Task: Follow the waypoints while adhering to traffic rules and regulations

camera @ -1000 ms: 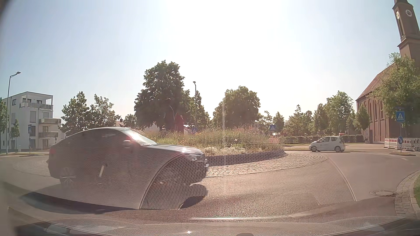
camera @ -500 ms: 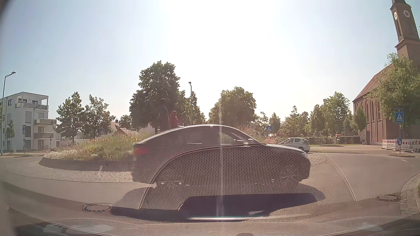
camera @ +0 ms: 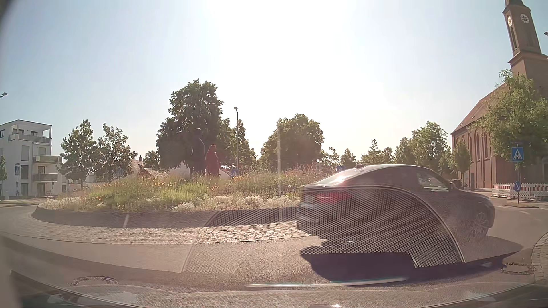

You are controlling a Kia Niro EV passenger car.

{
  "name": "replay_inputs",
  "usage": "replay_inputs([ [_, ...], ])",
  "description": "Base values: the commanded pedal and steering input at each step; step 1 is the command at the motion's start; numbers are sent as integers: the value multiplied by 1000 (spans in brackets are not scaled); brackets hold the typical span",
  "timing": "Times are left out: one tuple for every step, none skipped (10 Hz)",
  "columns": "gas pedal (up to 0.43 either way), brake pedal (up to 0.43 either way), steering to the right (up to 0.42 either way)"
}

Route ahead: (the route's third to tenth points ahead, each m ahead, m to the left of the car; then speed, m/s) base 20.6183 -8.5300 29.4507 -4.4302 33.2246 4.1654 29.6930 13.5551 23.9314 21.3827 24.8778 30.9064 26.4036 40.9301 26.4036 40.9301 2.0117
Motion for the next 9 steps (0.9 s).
replay_inputs([
  [311,12,247],
  [311,18,265],
  [319,12,285],
  [319,12,301],
  [331,12,315],
  [331,12,334],
  [331,12,350],
  [331,12,373],
  [331,12,393],
])
